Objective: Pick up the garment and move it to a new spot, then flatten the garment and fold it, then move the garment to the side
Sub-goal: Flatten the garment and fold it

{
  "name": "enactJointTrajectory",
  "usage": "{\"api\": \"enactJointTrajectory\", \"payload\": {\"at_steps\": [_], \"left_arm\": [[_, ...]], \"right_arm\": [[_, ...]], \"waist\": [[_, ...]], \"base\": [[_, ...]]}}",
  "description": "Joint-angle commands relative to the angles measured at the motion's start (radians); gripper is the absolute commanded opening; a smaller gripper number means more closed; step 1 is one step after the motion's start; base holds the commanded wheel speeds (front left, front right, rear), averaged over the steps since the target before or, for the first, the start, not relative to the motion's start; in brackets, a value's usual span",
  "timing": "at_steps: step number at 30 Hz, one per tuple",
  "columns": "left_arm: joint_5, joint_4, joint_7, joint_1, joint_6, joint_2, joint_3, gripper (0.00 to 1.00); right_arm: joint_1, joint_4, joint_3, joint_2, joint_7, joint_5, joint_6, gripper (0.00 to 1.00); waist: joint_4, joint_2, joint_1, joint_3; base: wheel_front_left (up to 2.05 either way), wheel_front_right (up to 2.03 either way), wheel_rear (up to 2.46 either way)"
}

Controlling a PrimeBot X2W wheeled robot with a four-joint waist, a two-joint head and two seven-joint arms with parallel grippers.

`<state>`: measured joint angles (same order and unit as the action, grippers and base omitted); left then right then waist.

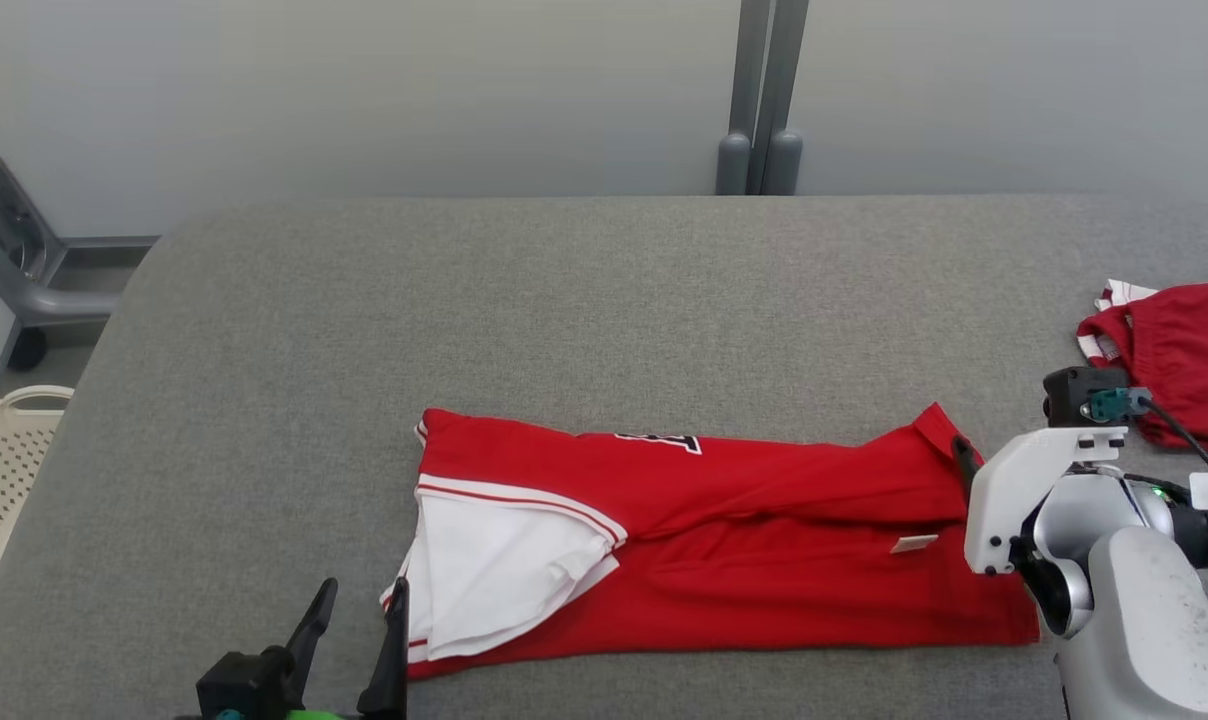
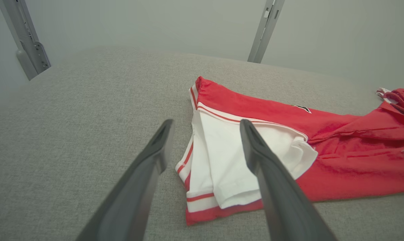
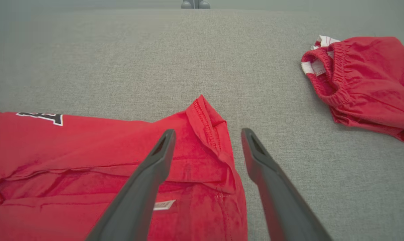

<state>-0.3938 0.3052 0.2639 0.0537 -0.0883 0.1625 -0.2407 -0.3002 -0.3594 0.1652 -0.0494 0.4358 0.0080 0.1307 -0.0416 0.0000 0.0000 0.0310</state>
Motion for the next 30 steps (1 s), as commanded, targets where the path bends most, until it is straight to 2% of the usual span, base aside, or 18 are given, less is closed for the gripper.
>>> {"api": "enactJointTrajectory", "payload": {"at_steps": [1,9,17,30], "left_arm": [[0.005,0.004,0.0,-0.018,-0.005,-0.003,-0.001,1.0],[0.008,0.02,0.0,-0.052,-0.015,-0.009,-0.013,1.0],[0.01,0.032,0.0,-0.073,-0.025,-0.011,-0.016,1.0],[0.007,0.041,0.0,-0.083,-0.033,-0.004,-0.03,1.0]], "right_arm": [[-0.017,-0.005,0.007,-0.003,0.006,-0.009,0.0,1.0],[-0.076,-0.102,0.09,-0.002,0.125,-0.06,0.0,1.0],[-0.098,-0.153,0.153,-0.003,0.181,-0.085,0.0,1.0],[-0.085,-0.227,0.223,-0.003,0.25,-0.063,0.0,1.0]], "waist": [[-0.008,0.0,0.0,-0.012],[-0.029,0.0,0.0,-0.061],[-0.036,0.0,0.0,-0.083],[-0.054,0.0,0.0,-0.102]], "base": [[0.0,0.0,0.0],[0.0,0.0,0.0],[0.0,0.0,0.0],[0.0,0.0,0.0]]}}
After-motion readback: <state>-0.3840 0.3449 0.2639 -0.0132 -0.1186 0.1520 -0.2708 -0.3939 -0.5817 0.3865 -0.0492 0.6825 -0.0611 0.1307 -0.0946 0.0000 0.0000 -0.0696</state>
